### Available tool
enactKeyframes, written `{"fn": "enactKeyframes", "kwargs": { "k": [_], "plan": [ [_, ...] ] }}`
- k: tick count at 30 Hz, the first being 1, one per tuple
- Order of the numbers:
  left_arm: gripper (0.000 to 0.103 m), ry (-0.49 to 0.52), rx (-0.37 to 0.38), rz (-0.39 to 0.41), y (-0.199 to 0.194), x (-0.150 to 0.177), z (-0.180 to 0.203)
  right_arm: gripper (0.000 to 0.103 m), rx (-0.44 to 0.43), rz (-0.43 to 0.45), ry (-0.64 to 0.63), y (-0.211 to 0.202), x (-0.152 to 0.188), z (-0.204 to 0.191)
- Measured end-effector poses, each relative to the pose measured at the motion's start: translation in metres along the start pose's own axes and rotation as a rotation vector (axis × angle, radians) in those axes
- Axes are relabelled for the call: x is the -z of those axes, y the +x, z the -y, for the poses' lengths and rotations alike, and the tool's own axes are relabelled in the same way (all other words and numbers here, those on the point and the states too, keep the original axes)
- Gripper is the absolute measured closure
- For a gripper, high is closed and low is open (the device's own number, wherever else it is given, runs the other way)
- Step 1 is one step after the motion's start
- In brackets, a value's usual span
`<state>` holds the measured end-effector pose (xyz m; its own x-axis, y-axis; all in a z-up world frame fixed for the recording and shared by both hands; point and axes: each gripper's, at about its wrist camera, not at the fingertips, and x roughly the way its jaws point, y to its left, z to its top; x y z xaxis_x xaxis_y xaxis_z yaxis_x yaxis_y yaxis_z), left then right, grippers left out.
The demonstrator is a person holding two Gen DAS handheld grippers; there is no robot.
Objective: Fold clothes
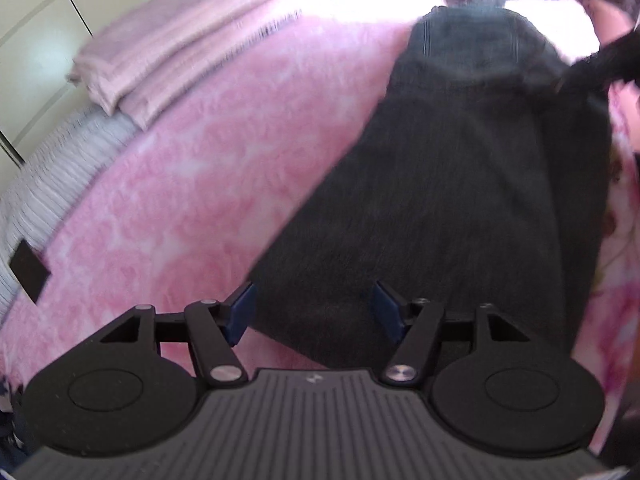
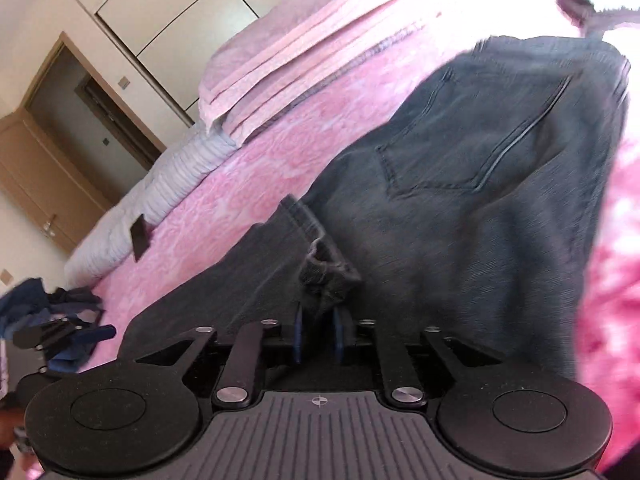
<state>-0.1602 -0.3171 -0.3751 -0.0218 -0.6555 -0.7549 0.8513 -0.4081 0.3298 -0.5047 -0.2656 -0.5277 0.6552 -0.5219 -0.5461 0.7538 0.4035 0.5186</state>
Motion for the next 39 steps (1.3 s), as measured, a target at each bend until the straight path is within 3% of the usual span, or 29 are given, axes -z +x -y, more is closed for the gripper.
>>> {"fn": "enactKeyframes", "kwargs": {
  "k": [1,4,8,13,18,20,23,24,26,30,34,39],
  "plan": [
    [0.041,-0.001,-0.005,-0.007,0.003,0.004,0.0,0.073,0.023,0.016,-0.031,-0.007,0.0,-0.003],
    [0.04,-0.028,-0.005,0.006,0.002,0.012,-0.004,0.068,0.055,0.078,-0.168,-0.023,0.0,-0.018],
    [0.037,-0.077,0.003,0.01,0.004,0.017,-0.012,0.068,-0.013,0.116,-0.324,-0.019,0.004,-0.042],
    [0.033,-0.176,0.04,0.016,0.008,0.025,-0.025,0.068,-0.027,0.056,-0.357,0.012,0.011,-0.048],
    [0.035,-0.144,0.036,0.018,0.0,0.02,-0.025,0.067,-0.018,-0.015,-0.397,0.019,0.015,-0.05],
    [0.04,-0.044,-0.009,0.047,-0.014,0.016,-0.016,0.067,-0.014,-0.043,-0.413,0.022,0.016,-0.05],
    [0.039,0.135,-0.067,0.115,-0.04,0.021,-0.003,0.062,-0.009,-0.046,-0.496,0.009,0.021,-0.062],
    [0.038,0.208,-0.088,0.138,-0.047,0.025,0.002,0.049,-0.018,-0.045,-0.542,0.003,0.025,-0.069],
    [0.035,0.377,-0.126,0.171,-0.057,0.037,0.014,0.036,-0.059,-0.047,-0.667,-0.008,0.043,-0.088],
    [0.035,0.695,-0.162,0.19,-0.058,0.063,0.035,0.036,-0.16,-0.058,-0.945,-0.025,0.087,-0.13],
    [0.035,1.011,-0.185,0.192,-0.041,0.088,0.049,0.036,-0.211,-0.11,-1.134,-0.018,0.131,-0.155],
    [0.038,1.212,-0.166,0.227,-0.017,0.096,0.045,0.036,-0.164,-0.124,-1.298,-0.001,0.164,-0.163]
  ]
}}
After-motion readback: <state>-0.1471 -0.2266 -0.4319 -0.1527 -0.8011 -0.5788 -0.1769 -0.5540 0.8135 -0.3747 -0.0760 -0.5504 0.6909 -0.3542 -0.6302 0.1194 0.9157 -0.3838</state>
